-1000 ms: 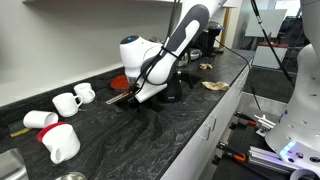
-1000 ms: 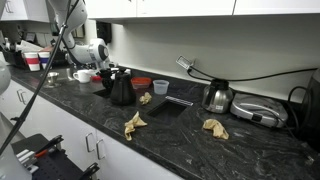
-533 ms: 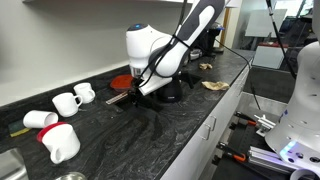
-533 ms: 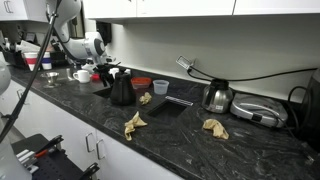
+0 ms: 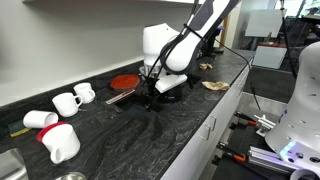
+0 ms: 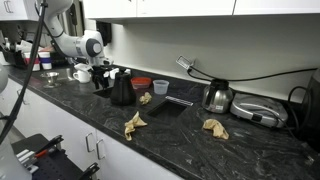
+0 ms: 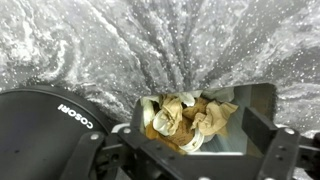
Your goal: Put the three brown papers on the left side of the counter in the left trash chute
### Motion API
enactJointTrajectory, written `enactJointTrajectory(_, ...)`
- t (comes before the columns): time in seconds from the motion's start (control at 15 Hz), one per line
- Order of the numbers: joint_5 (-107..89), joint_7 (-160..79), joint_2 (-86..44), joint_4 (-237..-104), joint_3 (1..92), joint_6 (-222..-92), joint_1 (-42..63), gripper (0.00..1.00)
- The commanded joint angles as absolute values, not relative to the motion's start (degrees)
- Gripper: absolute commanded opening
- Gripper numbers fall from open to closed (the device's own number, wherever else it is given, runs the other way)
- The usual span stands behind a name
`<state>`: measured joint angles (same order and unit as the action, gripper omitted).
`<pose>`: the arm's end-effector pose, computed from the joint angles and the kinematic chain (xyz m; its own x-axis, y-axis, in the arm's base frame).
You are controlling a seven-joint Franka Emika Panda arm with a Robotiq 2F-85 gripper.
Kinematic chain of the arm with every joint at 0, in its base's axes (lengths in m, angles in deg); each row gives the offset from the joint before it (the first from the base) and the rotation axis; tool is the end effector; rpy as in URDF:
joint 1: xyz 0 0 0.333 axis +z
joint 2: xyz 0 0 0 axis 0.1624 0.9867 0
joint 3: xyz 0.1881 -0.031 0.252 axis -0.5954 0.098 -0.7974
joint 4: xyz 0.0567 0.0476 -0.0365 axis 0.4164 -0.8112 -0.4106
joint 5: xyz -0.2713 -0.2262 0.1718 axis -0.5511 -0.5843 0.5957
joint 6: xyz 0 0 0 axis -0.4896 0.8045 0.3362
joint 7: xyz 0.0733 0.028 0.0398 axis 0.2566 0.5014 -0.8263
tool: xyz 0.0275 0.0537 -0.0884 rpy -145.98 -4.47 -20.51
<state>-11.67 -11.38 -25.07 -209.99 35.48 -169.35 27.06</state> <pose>0.4829 0.2286 0.2630 0.9946 -0.0774 0.0688 -0.0770 -0.9970 -0.0081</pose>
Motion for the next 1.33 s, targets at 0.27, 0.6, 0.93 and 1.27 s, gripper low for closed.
enactJointTrajectory(0.27, -8.71, -15.87, -33.09, -216.63, 36.46, -164.67, 22.74, 1.0)
enactJointTrajectory(0.6, -5.42, -18.09, -34.69, -218.75, 36.36, -157.19, 20.29, 1.0)
enactJointTrajectory(0.93, -9.51, -12.87, -35.87, -221.06, 37.5, -156.83, 19.0, 1.0)
enactJointTrajectory(1.27, -10.07, -10.08, -39.14, -224.98, 39.07, -161.28, 16.4, 1.0)
